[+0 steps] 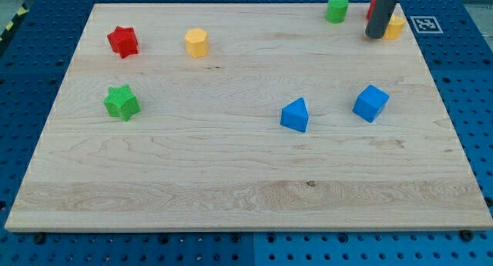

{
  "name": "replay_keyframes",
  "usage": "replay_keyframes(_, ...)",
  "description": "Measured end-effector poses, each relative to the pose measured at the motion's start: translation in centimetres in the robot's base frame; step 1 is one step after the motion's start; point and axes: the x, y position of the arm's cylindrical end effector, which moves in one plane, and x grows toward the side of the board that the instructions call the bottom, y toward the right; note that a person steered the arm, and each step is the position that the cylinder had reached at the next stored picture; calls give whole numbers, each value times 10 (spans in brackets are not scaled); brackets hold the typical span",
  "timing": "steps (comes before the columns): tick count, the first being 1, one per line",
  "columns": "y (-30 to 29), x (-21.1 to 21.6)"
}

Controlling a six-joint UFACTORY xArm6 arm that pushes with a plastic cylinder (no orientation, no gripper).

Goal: Place your arm below the yellow hexagon

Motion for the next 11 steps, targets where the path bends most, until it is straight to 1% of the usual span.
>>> replay_keyframes(1, 4, 42)
replay_keyframes(2, 27, 28)
replay_keyframes(3, 28, -16)
replay_keyframes(4, 28, -34)
replay_keyframes(5, 26, 4)
replay_keyframes(6, -19, 36)
replay_keyframes(7, -98, 54)
replay_keyframes(8, -176, 87)
replay_keyframes(9, -259, 89)
replay_keyframes(10, -319, 78)
replay_keyframes(11, -357, 61)
